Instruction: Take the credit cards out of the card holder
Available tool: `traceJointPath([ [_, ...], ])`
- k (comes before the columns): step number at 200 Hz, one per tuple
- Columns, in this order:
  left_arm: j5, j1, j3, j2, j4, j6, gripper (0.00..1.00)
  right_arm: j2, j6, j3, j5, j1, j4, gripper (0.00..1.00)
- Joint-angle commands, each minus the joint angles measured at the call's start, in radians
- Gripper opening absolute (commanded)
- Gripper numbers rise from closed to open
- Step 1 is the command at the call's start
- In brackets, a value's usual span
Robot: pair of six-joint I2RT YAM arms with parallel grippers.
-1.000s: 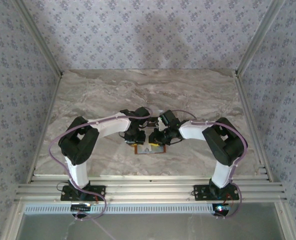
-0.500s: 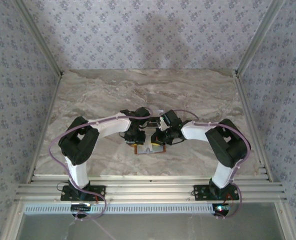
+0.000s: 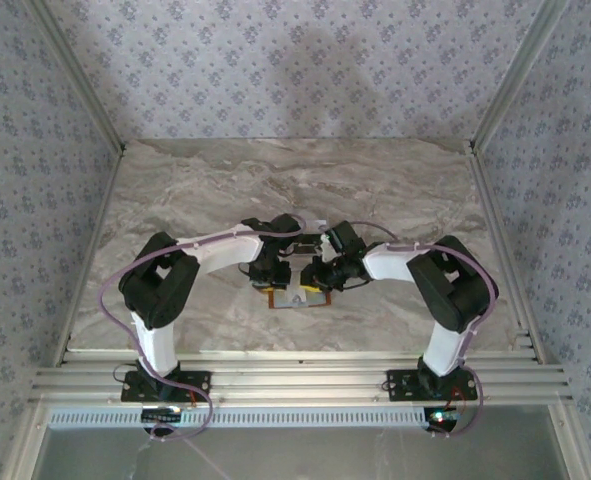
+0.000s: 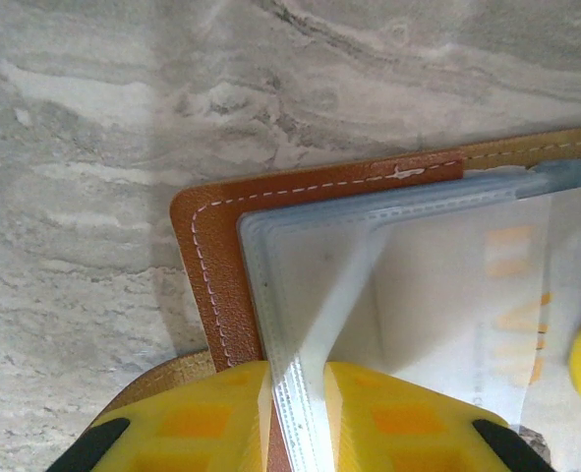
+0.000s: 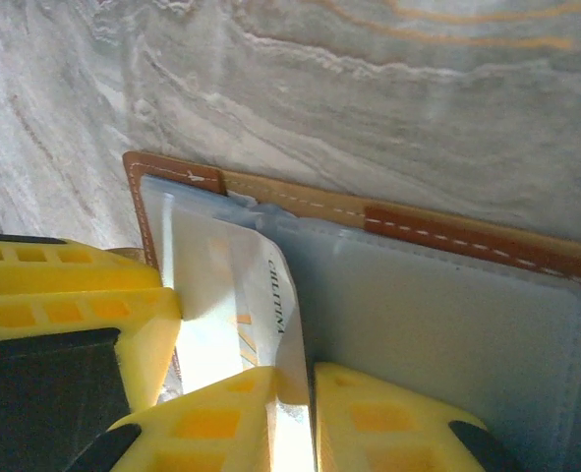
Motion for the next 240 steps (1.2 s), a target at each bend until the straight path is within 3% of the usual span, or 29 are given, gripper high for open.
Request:
traceJointPath([
  [1, -0.010, -0.014, -0.009, 0.051, -0.052, 0.018, 0.23, 0.042, 0.018, -0.017, 0.002, 0.001, 0.004, 0.19],
  [74, -0.014, -0.013, -0.019, 0.027, -0.058, 0.012, 0.23, -0.069, -0.061, -0.005, 0.116, -0.022, -0.153, 0.03],
  [165, 0.007, -0.015, -0.001, -0.038, -0.053, 0.011, 0.23, -0.228, -0.223, 0.071, 0.184, -0.050, -0.353, 0.00],
  [204, -0.009, -0.013, 0.032, -0.061, -0.064, 0.017, 0.24, -0.254, -0.373, 0.130, 0.220, -0.060, -0.453, 0.00],
  [240, -0.010, 0.011, 0.016, -0.124, -0.045, 0.007, 0.24, -0.261, -0.637, 0.206, 0.233, -0.066, -0.550, 0.00],
])
